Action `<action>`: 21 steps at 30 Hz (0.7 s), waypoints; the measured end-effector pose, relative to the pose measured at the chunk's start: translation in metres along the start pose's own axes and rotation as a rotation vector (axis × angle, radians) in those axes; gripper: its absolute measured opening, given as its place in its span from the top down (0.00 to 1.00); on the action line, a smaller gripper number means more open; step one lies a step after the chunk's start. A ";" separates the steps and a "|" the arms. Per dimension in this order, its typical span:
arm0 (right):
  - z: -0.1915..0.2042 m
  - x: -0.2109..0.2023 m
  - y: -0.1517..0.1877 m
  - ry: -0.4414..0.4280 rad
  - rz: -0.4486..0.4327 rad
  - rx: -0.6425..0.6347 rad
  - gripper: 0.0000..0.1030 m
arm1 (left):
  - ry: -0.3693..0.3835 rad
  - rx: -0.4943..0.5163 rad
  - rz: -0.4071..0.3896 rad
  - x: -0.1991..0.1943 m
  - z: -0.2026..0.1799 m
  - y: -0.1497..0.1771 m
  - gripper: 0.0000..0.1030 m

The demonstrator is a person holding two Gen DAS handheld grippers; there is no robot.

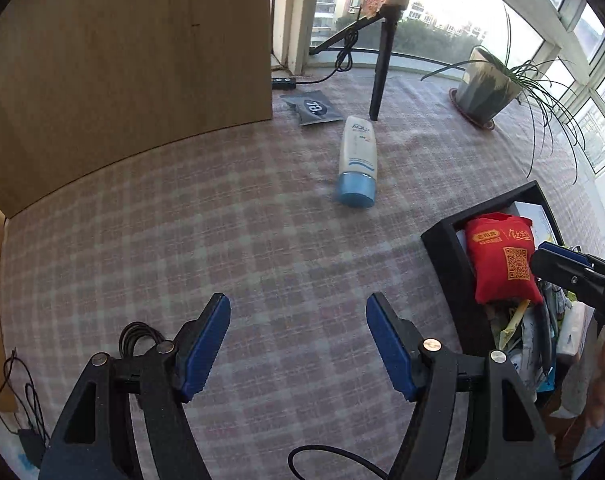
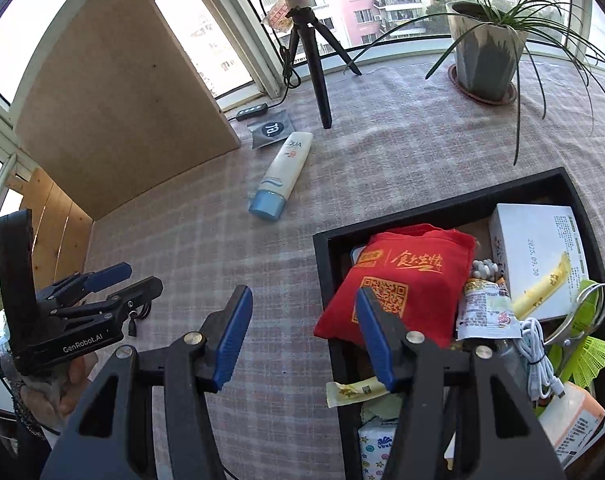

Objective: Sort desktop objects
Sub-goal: 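Move both grippers away from the tray to the coiled black cable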

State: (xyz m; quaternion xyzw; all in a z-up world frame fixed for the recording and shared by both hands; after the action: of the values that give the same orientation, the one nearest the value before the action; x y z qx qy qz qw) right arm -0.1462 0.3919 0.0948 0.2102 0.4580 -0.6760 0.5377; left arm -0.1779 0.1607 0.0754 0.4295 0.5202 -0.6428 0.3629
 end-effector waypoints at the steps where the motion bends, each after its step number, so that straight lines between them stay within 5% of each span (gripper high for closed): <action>1: 0.008 0.008 -0.001 -0.011 0.015 -0.017 0.49 | -0.009 -0.030 0.009 0.003 0.014 0.003 0.34; 11: 0.096 0.103 0.002 -0.146 0.211 -0.172 0.49 | -0.072 -0.285 0.086 0.031 0.129 0.062 0.34; 21: 0.166 0.189 0.017 -0.206 0.400 -0.297 0.52 | -0.074 -0.361 0.151 0.060 0.159 0.098 0.37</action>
State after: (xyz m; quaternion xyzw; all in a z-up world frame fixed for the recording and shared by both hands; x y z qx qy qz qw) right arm -0.1590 0.1504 0.0232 0.1452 0.4443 -0.4996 0.7293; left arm -0.1380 -0.0151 -0.0009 0.3716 0.5796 -0.5254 0.4999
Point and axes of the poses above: each gripper's, at about its wrist camera, not at the fingertips, and x roughly the way its jaws point, z to its left, y to its underside, the point moved 4 cm from there along x, roughly the way its jaws point, and after that the axes turned 12 degrees about -y, right-handed, at the moved point
